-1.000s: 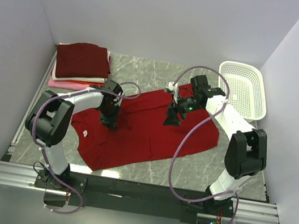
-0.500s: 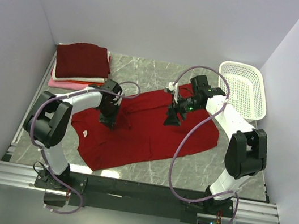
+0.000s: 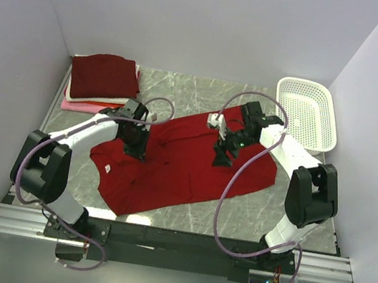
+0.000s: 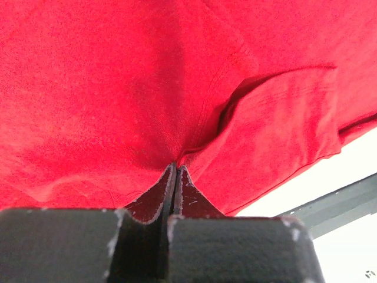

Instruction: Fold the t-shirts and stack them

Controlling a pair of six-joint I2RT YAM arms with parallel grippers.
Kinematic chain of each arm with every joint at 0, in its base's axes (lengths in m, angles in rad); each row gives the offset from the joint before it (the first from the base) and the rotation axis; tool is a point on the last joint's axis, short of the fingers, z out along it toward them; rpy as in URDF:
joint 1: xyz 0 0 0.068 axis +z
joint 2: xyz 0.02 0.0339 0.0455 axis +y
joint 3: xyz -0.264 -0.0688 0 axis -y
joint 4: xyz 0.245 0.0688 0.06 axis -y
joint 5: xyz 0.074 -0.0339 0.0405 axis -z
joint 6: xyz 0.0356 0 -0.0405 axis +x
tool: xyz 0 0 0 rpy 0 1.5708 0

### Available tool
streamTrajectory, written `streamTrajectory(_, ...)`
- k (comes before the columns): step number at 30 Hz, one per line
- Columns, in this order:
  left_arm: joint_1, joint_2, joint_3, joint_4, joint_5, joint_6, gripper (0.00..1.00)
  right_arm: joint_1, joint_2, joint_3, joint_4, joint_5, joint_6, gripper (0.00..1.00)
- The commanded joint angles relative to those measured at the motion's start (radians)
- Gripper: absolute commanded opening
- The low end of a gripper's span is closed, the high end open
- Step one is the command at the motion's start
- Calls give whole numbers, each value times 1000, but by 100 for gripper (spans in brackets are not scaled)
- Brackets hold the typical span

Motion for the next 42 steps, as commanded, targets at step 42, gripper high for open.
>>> streamTrajectory(42, 35, 16, -2, 69, 86, -18, 1, -8, -22, -29, -15, 21, -47, 71)
